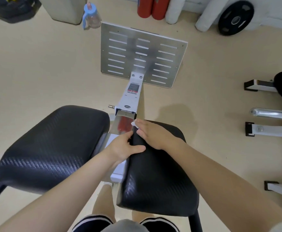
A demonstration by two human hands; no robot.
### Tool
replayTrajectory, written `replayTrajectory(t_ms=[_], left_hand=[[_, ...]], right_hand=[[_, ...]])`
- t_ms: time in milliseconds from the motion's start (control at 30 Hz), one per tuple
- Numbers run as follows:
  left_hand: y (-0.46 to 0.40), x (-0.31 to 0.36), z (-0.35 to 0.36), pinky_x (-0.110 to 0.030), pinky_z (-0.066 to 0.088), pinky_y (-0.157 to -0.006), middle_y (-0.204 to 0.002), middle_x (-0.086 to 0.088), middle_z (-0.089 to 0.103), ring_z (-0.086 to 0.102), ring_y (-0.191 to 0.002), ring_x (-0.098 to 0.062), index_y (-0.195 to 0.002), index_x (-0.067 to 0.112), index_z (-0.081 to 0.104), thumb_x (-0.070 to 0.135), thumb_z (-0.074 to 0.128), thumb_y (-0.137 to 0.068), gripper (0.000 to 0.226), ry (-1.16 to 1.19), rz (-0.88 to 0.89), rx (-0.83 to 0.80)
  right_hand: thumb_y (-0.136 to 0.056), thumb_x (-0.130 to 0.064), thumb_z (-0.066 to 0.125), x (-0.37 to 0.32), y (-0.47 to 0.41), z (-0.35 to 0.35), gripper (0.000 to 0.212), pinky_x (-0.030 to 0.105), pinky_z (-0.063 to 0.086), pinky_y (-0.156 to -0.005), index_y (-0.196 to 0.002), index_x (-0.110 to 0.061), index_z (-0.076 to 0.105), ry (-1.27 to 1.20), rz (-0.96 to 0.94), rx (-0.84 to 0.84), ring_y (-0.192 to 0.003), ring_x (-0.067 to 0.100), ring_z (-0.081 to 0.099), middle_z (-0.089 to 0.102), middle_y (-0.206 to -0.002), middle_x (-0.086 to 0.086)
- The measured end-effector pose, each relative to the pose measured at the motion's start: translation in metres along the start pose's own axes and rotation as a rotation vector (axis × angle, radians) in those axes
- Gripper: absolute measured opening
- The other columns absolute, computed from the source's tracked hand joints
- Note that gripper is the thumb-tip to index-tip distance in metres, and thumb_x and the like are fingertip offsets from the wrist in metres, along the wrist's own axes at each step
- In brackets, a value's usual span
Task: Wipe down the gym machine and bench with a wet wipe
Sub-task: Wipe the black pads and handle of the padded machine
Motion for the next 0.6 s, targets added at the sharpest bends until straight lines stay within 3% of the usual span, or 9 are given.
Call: replayTrajectory(t_ms=[100,167,233,367,500,600], left_hand=[[0.003,0.000,0.003,-0.035,0.049,-0.097,-0.118,-0.003,0.064,0.060,-0.111,-0.017,-0.122,0.018,0.056,0.032,0.076,-0.056,0.071,0.065,-0.016,-0.029],[0.005,-0.001,0.004,-0.033,0.049,-0.095,-0.120,-0.001,0.063,0.059,-0.111,-0.015,-0.122,0.020,0.056,0.025,0.077,-0.067,0.060,0.066,-0.022,-0.039],[0.006,-0.002,0.005,-0.030,0.049,-0.092,-0.119,0.000,0.063,0.060,-0.109,-0.014,-0.123,0.021,0.056,0.014,0.070,-0.081,0.045,0.068,-0.038,-0.042],[0.005,-0.003,0.005,-0.026,0.049,-0.088,-0.118,0.000,0.063,0.060,-0.109,-0.014,-0.120,0.022,0.056,0.010,0.065,-0.085,0.039,0.067,-0.052,-0.033],[0.008,-0.003,0.007,-0.017,0.051,-0.075,-0.115,-0.004,0.064,0.061,-0.101,-0.013,-0.120,0.017,0.056,0.006,0.059,-0.088,0.034,0.066,-0.031,-0.047],[0.011,-0.019,-0.004,-0.019,0.044,-0.070,-0.099,-0.012,0.057,0.056,-0.083,-0.016,-0.091,0.003,0.056,-0.007,0.045,-0.083,0.017,0.180,-0.114,0.056]], right_hand=[[-0.101,-0.028,0.027,0.013,0.015,-0.008,0.042,0.034,0.029,-0.110,-0.139,-0.012,0.038,0.004,0.047,0.010,-0.133,0.018,0.036,0.036,-0.148,0.003],[-0.101,-0.029,0.028,0.037,0.037,-0.017,0.041,0.035,0.033,-0.105,-0.133,-0.009,0.043,0.001,0.143,0.064,-0.128,0.021,0.042,0.044,-0.142,0.004],[-0.101,-0.030,0.027,0.071,0.065,-0.018,0.044,0.030,0.029,-0.107,-0.139,-0.012,0.037,-0.017,0.267,0.101,-0.133,0.019,0.037,0.039,-0.146,0.003],[-0.101,-0.029,0.024,0.104,0.091,-0.011,0.047,0.029,0.027,-0.109,-0.143,-0.008,0.031,-0.080,0.438,0.123,-0.135,0.020,0.034,0.035,-0.148,0.007],[-0.101,-0.023,0.029,0.031,0.052,-0.013,0.042,0.030,0.025,-0.107,-0.134,-0.001,0.042,-0.185,0.271,0.112,-0.132,0.026,0.036,0.041,-0.142,0.014],[-0.098,-0.015,0.031,-0.032,0.021,0.011,0.037,0.034,0.024,-0.108,-0.125,0.002,0.051,-0.181,0.101,-0.005,-0.127,0.031,0.038,0.049,-0.131,0.019]])
Point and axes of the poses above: each hand's wrist, its own y-axis away from the middle knuckle, its own z-axis out of the palm, x = y × z, the point moved 10 cm from there along -y, towards the middle knuckle
